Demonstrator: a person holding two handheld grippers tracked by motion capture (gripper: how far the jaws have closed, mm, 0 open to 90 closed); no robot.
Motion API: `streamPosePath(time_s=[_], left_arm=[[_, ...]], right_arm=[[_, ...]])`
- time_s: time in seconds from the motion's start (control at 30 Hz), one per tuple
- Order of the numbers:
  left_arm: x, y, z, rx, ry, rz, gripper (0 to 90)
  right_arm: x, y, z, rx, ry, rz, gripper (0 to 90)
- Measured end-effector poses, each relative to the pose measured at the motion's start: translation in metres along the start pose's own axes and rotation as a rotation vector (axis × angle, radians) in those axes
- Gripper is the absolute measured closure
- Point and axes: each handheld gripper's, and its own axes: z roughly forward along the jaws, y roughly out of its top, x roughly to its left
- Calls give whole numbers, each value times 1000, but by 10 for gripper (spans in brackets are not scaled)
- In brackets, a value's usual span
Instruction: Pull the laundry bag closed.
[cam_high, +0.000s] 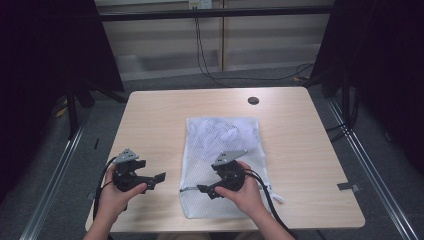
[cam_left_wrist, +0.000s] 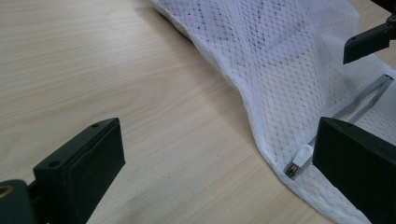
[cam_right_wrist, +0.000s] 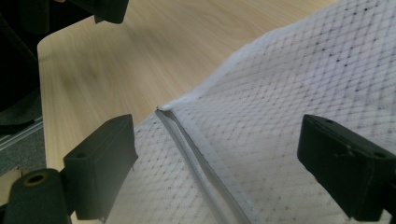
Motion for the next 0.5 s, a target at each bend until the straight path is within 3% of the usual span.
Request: streamPosePath(time_s=[0.27, 0.5], left_arm=[[-1, -1, -1, 3, -6, 0, 21], [-1, -3, -4, 4, 1, -2, 23]], right_arm=[[2, 3, 7, -1, 18, 1, 158], [6, 7, 15, 0, 71, 4, 228]])
